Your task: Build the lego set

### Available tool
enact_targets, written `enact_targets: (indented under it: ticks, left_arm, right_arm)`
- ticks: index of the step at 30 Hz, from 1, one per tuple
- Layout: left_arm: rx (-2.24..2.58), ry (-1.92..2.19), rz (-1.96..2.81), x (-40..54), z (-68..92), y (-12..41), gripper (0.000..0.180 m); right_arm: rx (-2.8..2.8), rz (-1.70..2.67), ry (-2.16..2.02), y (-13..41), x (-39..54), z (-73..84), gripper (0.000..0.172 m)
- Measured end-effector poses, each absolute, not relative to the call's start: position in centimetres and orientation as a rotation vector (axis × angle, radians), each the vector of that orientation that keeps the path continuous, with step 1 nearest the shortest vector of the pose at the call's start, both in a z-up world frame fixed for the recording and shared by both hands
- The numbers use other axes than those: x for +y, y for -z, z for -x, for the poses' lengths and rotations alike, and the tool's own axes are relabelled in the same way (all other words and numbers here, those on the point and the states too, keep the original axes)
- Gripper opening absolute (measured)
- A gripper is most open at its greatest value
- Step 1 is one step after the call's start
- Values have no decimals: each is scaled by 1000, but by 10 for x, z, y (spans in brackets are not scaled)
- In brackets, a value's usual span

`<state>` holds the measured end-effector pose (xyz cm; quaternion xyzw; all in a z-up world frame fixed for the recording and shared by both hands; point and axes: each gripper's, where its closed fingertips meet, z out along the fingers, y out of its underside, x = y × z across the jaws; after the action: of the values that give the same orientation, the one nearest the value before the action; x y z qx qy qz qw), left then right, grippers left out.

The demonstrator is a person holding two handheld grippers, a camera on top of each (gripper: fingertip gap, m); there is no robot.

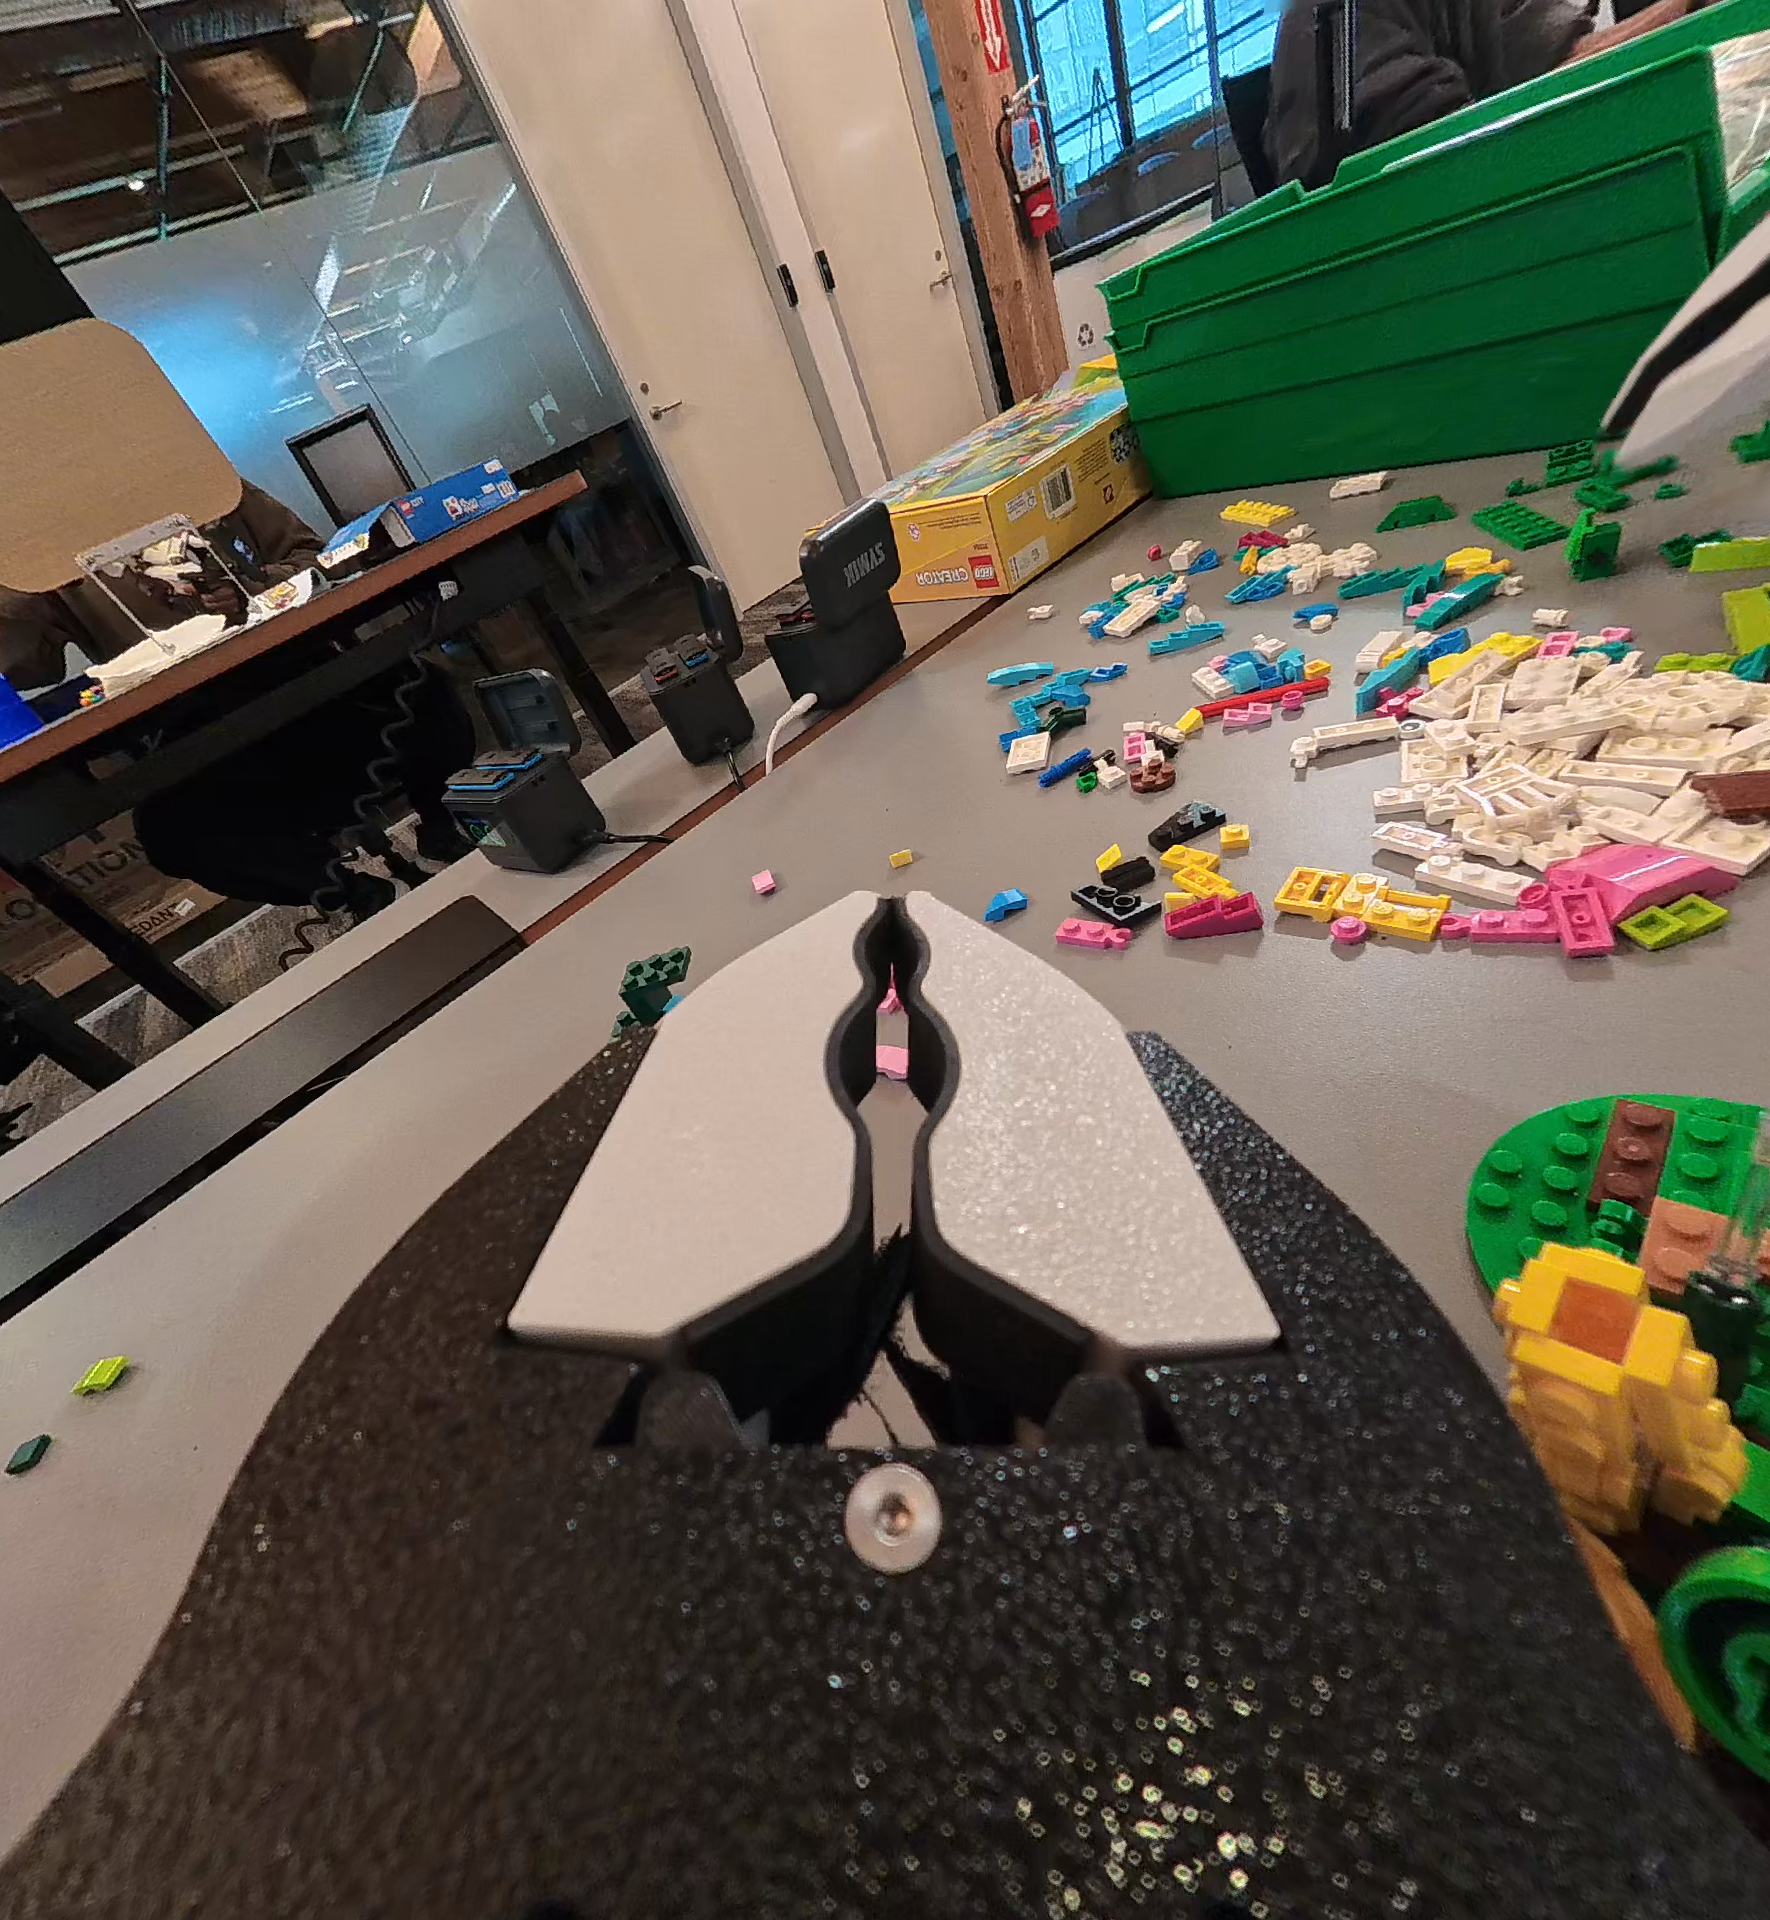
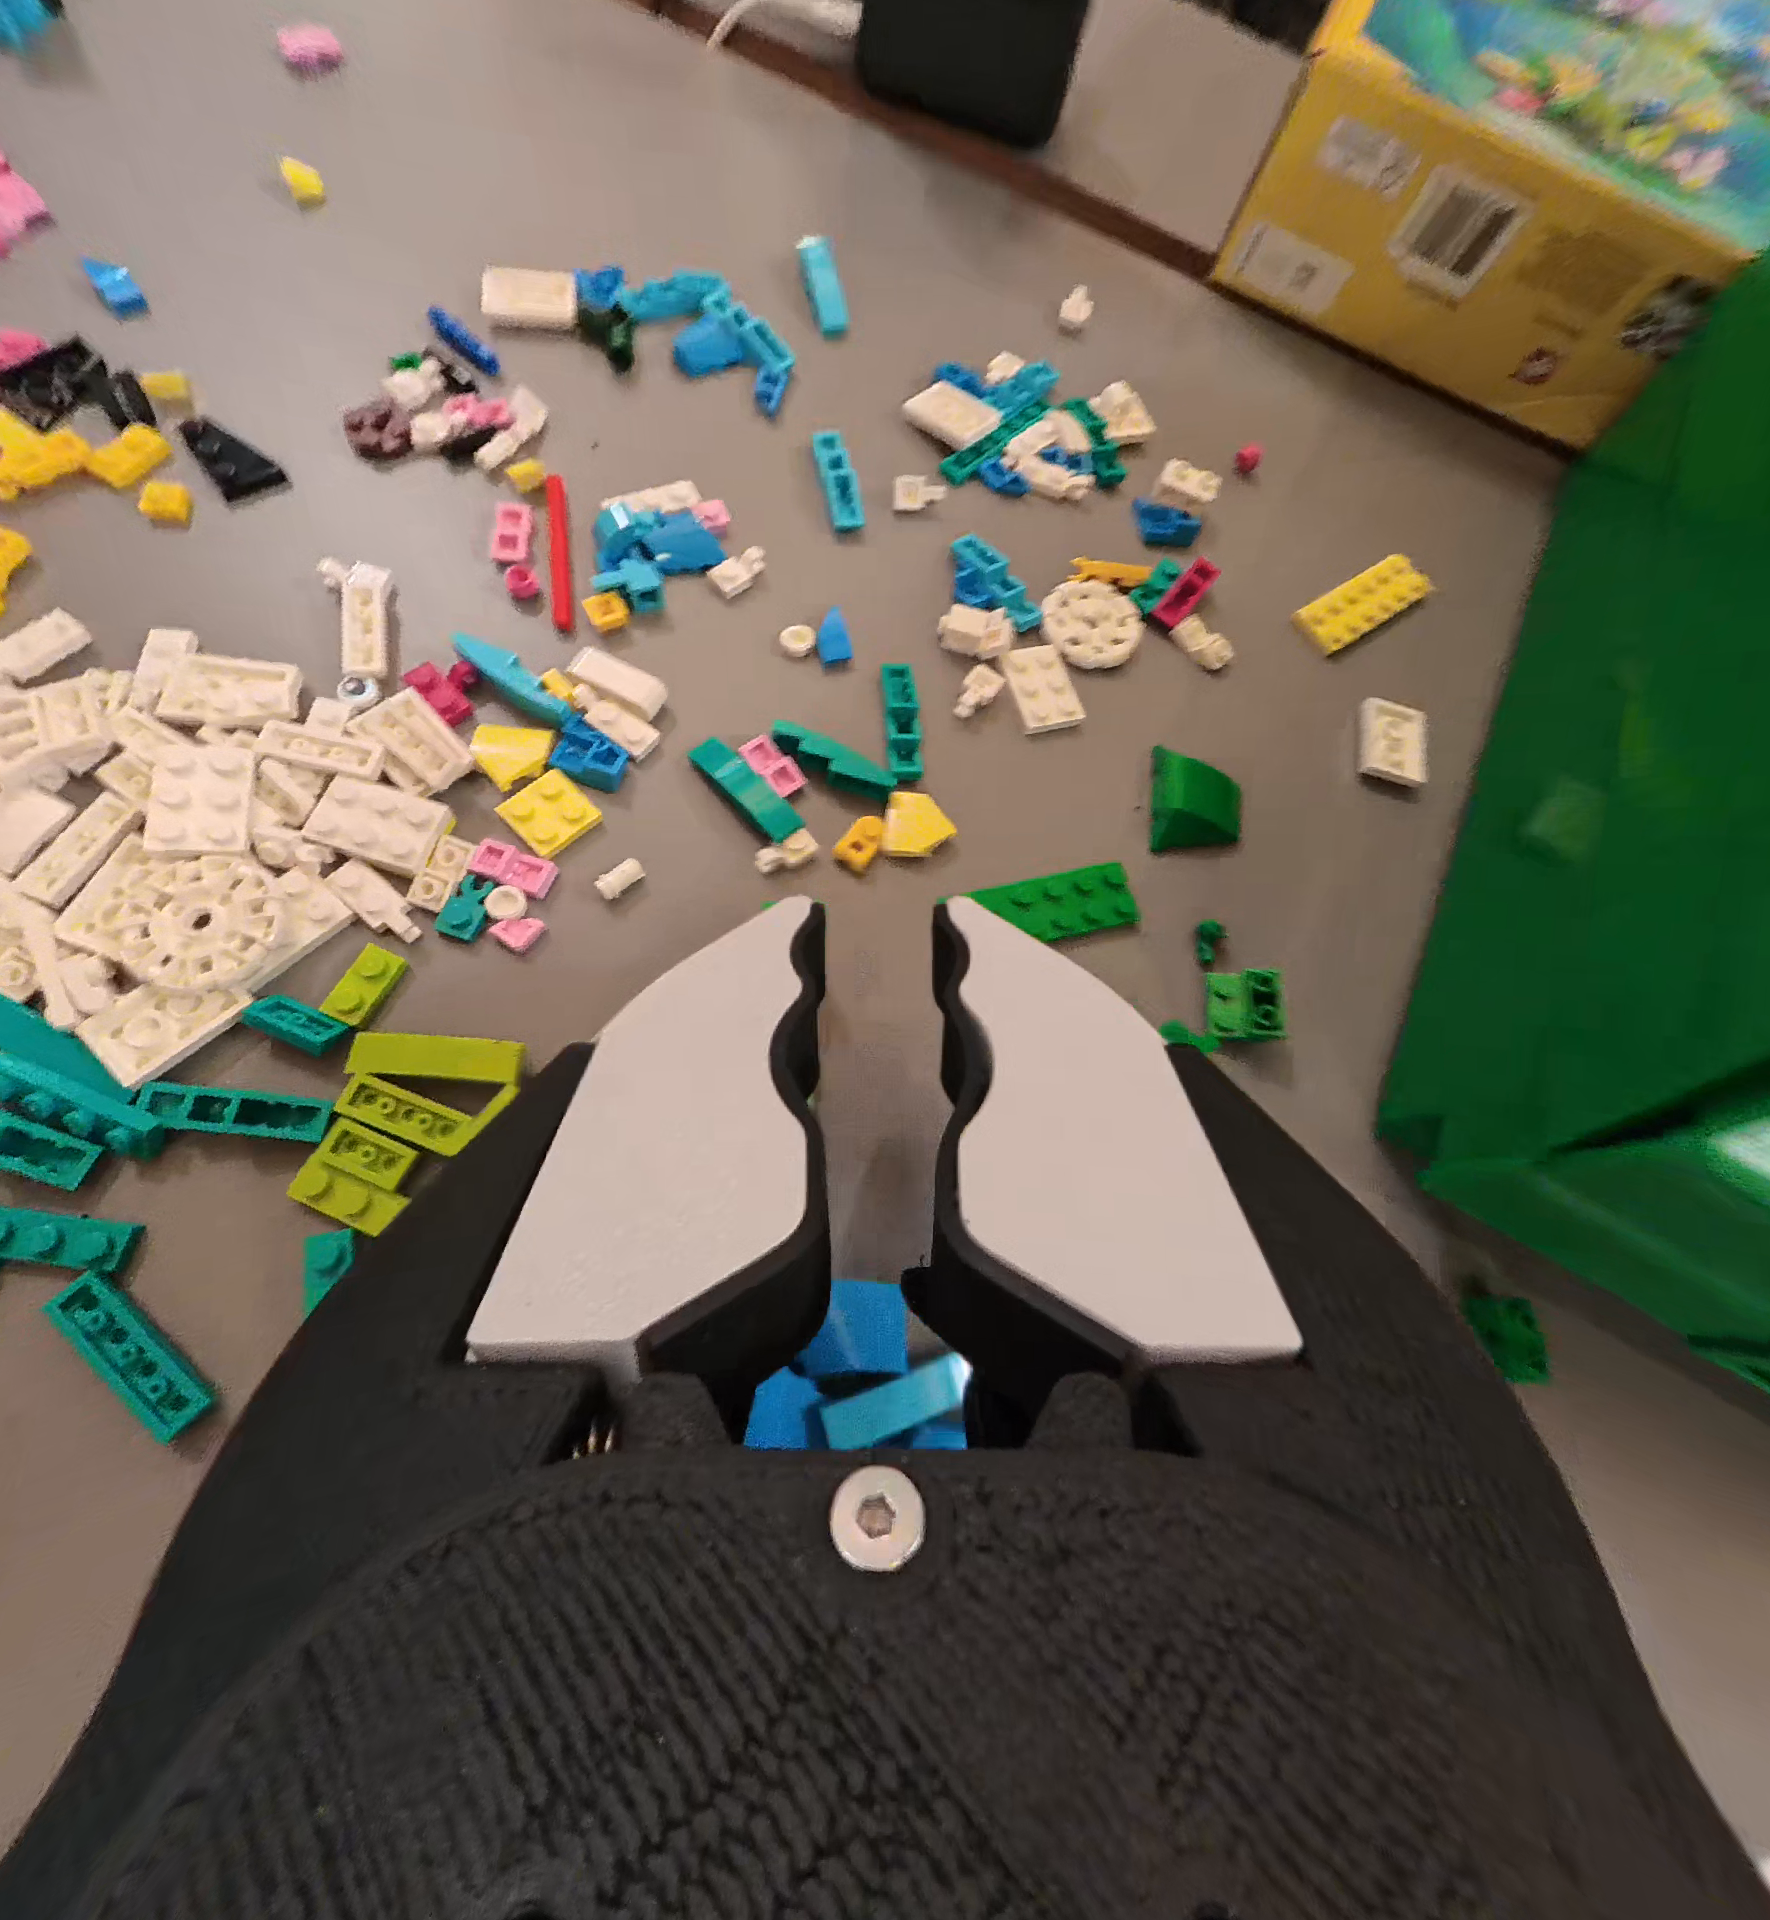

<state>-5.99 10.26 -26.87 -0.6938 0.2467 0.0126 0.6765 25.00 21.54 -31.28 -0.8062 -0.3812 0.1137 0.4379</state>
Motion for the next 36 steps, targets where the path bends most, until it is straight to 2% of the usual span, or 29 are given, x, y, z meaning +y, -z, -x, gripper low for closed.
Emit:
enact_targets:
  ticks: [6,12,36]
  left_arm:
    - [546,-24,1558,103,61,268,0]
    - [557,-31,1558,103,60,269,0]
    - [555,-28,1555,103,60,268,0]
  right_arm:
    - [-701,1984,-268,292,228,-306,17]
    - [-636,2071,-216,300,226,-346,16]
    - [-615,2155,-280,305,245,-319,13]
